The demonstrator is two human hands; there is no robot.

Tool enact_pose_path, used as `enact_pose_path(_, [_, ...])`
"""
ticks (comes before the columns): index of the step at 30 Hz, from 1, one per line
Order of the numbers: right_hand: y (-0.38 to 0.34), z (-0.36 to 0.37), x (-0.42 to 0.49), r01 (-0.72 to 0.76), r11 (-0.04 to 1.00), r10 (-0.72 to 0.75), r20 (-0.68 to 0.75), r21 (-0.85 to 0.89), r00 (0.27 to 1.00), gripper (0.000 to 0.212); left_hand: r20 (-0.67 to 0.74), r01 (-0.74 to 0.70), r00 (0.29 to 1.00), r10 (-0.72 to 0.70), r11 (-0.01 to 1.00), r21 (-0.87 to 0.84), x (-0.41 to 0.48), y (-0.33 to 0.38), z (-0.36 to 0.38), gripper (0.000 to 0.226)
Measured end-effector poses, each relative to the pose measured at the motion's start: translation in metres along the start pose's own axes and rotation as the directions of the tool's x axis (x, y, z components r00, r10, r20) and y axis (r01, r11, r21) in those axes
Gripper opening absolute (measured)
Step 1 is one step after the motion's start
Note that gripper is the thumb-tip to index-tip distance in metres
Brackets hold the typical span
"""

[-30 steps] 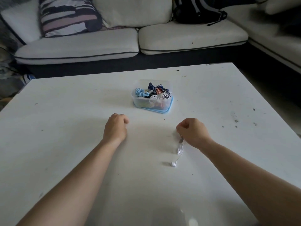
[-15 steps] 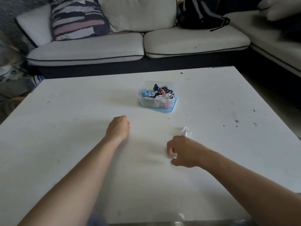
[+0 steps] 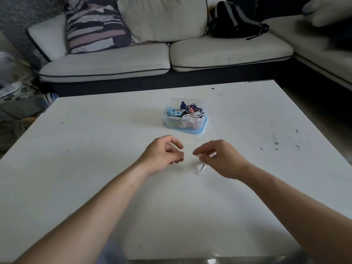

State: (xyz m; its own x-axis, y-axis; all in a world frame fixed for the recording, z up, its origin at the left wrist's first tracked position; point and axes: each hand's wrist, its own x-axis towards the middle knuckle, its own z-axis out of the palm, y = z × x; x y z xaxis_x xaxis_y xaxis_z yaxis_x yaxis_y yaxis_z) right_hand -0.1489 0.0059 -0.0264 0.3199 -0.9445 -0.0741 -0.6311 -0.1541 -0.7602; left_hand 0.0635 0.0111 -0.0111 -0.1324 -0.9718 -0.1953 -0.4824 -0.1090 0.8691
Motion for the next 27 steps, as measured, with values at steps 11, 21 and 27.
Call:
enact_pose_path(11, [-0.015, -0.018, -0.003, 0.001, 0.870, 0.051, -0.091, 0.492, 0.995, 0.002, -0.004, -0.011, 1.000, 0.010, 0.963, -0.268, -0.009, 0.010, 0.016, 0.008])
enact_pose_path(21, [-0.019, -0.013, 0.007, 0.009, 0.833, 0.041, -0.078, 0.553, 0.996, 0.007, -0.083, -0.035, 0.997, 0.002, 0.915, -0.403, 0.001, 0.010, 0.017, 0.014])
enact_pose_path(27, [-0.018, -0.013, 0.007, 0.022, 0.850, 0.030, -0.090, 0.526, 0.995, 0.005, -0.050, -0.055, 0.998, 0.038, 0.916, -0.396, 0.002, 0.011, 0.017, 0.020])
